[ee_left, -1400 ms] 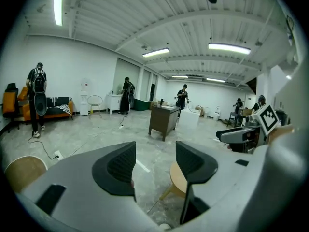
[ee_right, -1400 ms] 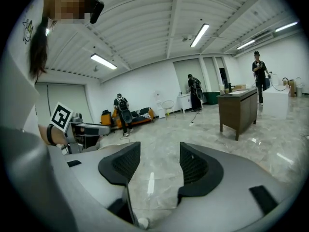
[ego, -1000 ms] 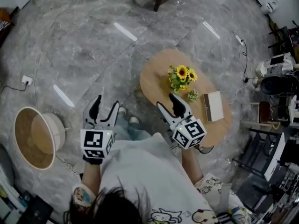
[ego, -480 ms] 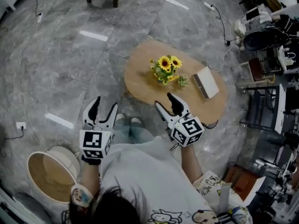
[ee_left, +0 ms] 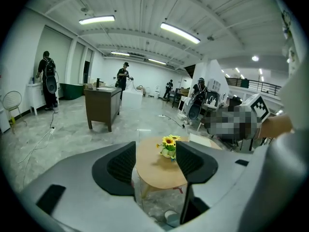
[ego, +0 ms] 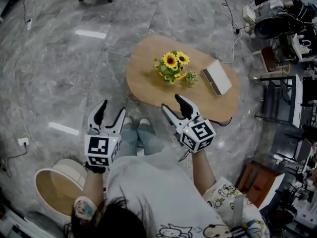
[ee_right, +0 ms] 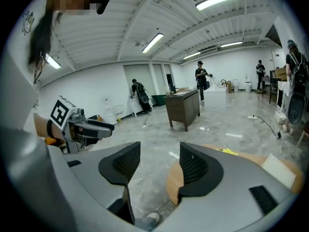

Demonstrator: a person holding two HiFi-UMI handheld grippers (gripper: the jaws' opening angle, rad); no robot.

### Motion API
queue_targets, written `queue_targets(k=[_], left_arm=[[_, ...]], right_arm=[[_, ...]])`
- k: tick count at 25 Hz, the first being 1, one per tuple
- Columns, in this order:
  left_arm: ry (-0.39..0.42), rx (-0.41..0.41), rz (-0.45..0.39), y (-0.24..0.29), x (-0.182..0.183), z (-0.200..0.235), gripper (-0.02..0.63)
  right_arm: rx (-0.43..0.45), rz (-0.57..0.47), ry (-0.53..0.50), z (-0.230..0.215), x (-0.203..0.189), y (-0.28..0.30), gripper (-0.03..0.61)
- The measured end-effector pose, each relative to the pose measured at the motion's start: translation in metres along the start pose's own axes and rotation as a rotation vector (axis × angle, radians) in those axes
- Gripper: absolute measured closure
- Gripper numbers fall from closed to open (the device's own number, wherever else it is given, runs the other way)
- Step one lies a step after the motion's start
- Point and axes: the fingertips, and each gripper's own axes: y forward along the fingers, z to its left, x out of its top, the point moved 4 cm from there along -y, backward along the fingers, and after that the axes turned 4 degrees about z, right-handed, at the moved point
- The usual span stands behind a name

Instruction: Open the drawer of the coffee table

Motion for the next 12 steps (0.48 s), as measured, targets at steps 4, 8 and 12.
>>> queue_targets(k=[4,8,12], left_arm=[[0.011,-0.03,0.038,0.011,-0.011,-0.001,0.377],[0.011,-0.054,0.072,0.024,-0.029,0.0,0.377],[0.019,-0.092,0.092,0.038,-0.048,-0.006,0.377]], right_arm=[[0.01,0.022,-0.01,0.0,-0.009,0.007,0.357],[0.015,0.047,-0.013,-0.002,-0.025,0.016,0.357],[0.006,0.068,-0.001,-0.009,-0.047,0.024,0.357]])
